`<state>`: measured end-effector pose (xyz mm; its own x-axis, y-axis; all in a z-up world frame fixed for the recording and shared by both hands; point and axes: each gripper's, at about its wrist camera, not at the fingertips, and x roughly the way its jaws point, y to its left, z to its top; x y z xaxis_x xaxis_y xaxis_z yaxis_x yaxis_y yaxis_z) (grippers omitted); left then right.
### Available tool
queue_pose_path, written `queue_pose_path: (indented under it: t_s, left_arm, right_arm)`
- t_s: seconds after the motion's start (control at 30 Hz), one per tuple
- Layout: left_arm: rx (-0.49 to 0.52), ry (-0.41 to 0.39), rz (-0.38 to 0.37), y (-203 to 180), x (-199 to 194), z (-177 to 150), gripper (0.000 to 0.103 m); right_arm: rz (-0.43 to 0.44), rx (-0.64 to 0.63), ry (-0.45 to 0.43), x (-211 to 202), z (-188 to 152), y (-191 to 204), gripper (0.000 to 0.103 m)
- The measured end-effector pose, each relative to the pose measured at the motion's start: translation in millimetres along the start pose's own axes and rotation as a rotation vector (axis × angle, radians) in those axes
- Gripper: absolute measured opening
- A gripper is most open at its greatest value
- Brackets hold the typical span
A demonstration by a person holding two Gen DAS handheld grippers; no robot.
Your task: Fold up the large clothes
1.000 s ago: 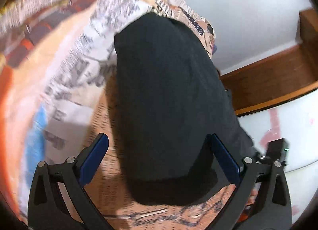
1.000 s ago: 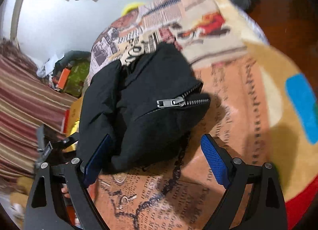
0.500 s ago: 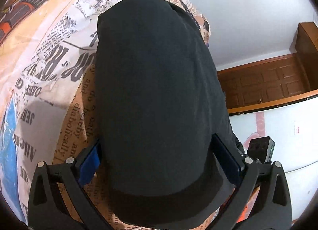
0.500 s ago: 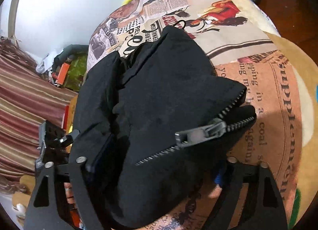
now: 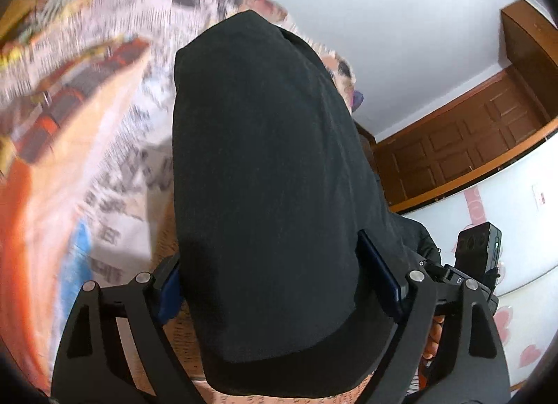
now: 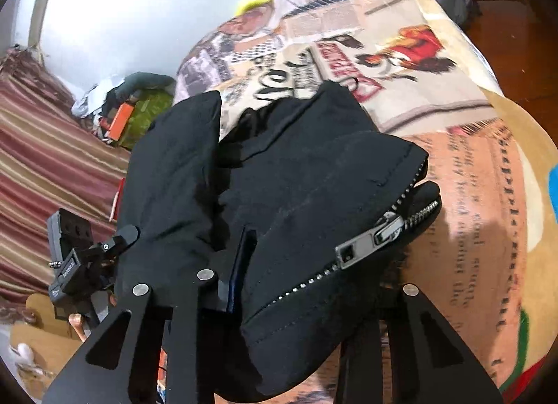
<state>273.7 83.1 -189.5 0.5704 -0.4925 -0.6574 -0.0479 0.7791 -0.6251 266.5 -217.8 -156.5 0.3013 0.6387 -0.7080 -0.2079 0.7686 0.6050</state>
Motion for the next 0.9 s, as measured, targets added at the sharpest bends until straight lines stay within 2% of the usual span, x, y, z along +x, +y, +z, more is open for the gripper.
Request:
queue_pose_path:
  t_s: [0.2,0.47,0.73,0.9]
  left_arm:
    - [0.048,-0.111,0.003,3.6,-54.3,21.4,0.086]
    - [0.058,-0.225,0.0,38.5,-103.0,67.0,0.084]
    - [0.003,-0.252,0.062,120.5,-110.1,110.9,0.083]
    - [-0.046,-0.211,0.123,190.1,-87.6,123.3,0.083]
  right_arm:
    - [0.038,-0.062,-0.023,9.5,13.0,41.3,0.028]
    - [0.087,-0.15,-0.049,44.8,39.9,103.8,0.027]
    - [0.087,-0.203,0.001,128.3,60.1,152.2,0.026]
    - [0.052,-0.228,0.088,202.5,60.3,172.2,0.023]
